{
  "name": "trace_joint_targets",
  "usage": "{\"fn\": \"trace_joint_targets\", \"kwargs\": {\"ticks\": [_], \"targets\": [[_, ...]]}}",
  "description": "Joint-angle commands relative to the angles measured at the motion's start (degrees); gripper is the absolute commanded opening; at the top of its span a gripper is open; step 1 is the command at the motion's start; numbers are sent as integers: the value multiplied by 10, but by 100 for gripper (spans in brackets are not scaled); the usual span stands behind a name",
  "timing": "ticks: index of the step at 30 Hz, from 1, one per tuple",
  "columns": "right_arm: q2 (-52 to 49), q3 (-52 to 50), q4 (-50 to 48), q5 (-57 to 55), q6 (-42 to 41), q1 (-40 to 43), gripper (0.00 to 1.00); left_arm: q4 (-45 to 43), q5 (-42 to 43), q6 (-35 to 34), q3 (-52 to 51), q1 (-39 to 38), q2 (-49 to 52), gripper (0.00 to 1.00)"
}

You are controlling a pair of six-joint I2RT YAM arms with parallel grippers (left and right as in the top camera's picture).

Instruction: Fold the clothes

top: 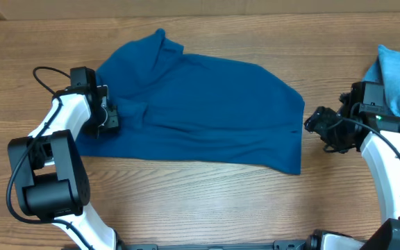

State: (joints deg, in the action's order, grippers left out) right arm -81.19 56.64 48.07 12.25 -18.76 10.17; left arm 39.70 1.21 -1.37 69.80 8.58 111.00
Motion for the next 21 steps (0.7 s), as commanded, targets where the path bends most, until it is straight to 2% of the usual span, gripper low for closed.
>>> {"fn": "trace_joint_targets", "kwargs": {"ticks": [1, 4, 6, 9, 13, 16, 21], "targets": [[-6, -4, -40, 72, 40, -14, 72, 12, 62, -17, 7, -11, -26, 52], [-19, -4, -82, 77, 38, -21, 76, 12, 81, -19, 19, -11, -57, 53], [-37, -4, -107, 121, 43, -21, 79, 13, 88, -21, 29, -11, -87, 56], [-66, -4, -131, 133, 46, -21, 80, 12, 106, -21, 39, -11, -130, 59], [-86, -4, -182, 133, 55, -21, 79, 6, 148, -21, 59, -11, -172, 70], [-86, -4, -218, 133, 56, -21, 80, 5, 153, -21, 77, -11, -180, 75], [-96, -4, -250, 125, 55, -21, 80, -17, 169, -30, 82, -11, -178, 79]]}}
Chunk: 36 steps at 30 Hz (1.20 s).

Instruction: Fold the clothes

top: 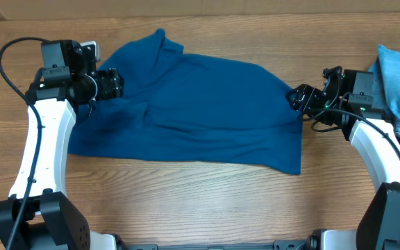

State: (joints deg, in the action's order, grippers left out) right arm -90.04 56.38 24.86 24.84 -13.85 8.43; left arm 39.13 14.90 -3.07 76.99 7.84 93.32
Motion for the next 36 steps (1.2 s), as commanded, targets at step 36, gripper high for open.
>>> {"fn": "trace_joint_targets", "kwargs": {"ticks": [36], "targets": [[-250, 11, -281, 53, -42, 20, 74, 7, 147, -62, 10, -4, 0, 78]]}}
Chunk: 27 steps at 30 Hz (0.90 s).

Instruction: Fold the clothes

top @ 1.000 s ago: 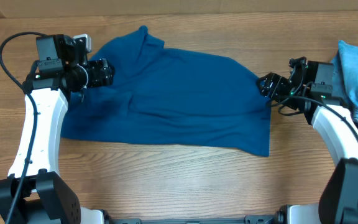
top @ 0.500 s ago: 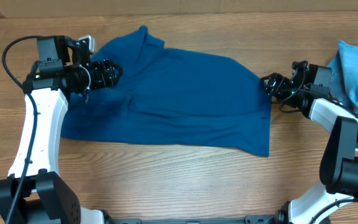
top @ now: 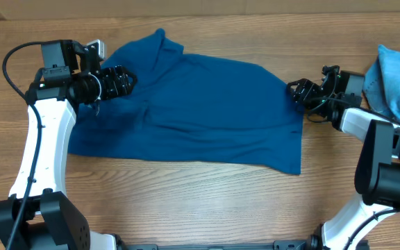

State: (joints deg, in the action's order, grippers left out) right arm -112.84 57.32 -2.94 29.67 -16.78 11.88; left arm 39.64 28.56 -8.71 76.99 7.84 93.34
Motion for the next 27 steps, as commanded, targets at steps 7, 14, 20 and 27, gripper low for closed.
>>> {"fn": "trace_joint_targets", "kwargs": {"ticks": [7, 14, 20, 27], "targets": [[-21, 2, 18, 54, -28, -16, 34, 2, 10, -6, 10, -4, 0, 78], [75, 2, 36, 64, 7, -12, 31, 2, 9, -5, 10, -4, 0, 79], [182, 2, 127, 64, 51, -14, 28, 2, 9, -5, 10, -4, 0, 80], [220, 2, 263, 33, 53, -25, 30, 2, 9, -3, 10, -4, 0, 80]]}}
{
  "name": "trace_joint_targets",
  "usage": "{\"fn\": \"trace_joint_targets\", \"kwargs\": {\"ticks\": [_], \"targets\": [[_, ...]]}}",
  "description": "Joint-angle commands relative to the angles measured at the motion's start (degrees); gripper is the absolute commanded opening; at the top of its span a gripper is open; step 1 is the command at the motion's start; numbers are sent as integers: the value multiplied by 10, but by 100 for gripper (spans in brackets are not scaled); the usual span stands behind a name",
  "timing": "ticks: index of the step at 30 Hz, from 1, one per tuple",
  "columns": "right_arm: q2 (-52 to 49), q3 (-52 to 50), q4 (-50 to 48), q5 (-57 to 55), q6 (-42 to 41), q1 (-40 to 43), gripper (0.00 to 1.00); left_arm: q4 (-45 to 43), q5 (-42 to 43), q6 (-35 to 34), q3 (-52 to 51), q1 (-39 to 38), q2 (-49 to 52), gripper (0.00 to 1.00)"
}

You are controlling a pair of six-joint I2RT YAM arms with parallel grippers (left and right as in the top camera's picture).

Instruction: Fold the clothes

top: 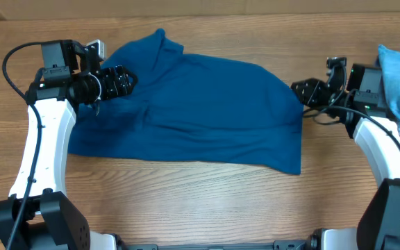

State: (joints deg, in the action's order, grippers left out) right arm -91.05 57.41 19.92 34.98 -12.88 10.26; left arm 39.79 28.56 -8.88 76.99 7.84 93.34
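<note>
A dark blue garment [200,104] lies spread flat across the middle of the wooden table [186,201], its collar end at the back left. My left gripper [126,79] points right, over the garment's upper left edge. At the upper right corner of the garment sits my right gripper [300,89], pointing left, its tips at the cloth's edge. From overhead the fingers of both are dark lumps, and I cannot make out whether they are open or shut, or whether either holds cloth.
A heap of light blue clothes [398,69] lies at the right edge of the table, just behind my right arm. Both arm bases stand at the near edge, left and right.
My right arm has changed its pose: the forearm now reaches in from the right and the gripper sits slightly further right at the garment's corner. The left arm and the garment are unchanged.
At first my left gripper was low at the garment's left edge and my right one was off the cloth at mid-right. Both then moved to the garment's upper corners, where they remain. The garment has kept its shape throughout.
</note>
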Motion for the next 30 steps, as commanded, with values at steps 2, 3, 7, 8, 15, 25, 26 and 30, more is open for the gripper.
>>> {"fn": "trace_joint_targets", "kwargs": {"ticks": [2, 3, 7, 8, 15, 25, 26, 30], "targets": [[2, 0, 51, -59, 13, -14, 43, 0, 9, -1, 10, -4, 0, 80], [1, 0, 53, -75, 9, -16, 49, 0, 9, -1, 10, -4, 0, 81], [-12, 0, 32, -89, 12, -19, 60, 5, 25, -1, 10, -4, 0, 81], [-16, 0, 22, -102, 12, -19, 63, 9, 35, 1, 10, -6, 0, 80], [-38, 5, -10, -91, 12, -15, 67, 52, -35, 47, 14, -57, -8, 73], [-38, 5, 17, -66, 9, -16, 69, -5, -117, 46, 127, -78, 56, 98], [-38, 5, 18, -66, 9, -16, 71, -12, -121, 45, 140, -78, 72, 99], [-38, 5, 21, -66, 7, -16, 71, -57, -122, 46, 185, -78, 151, 100]]}}
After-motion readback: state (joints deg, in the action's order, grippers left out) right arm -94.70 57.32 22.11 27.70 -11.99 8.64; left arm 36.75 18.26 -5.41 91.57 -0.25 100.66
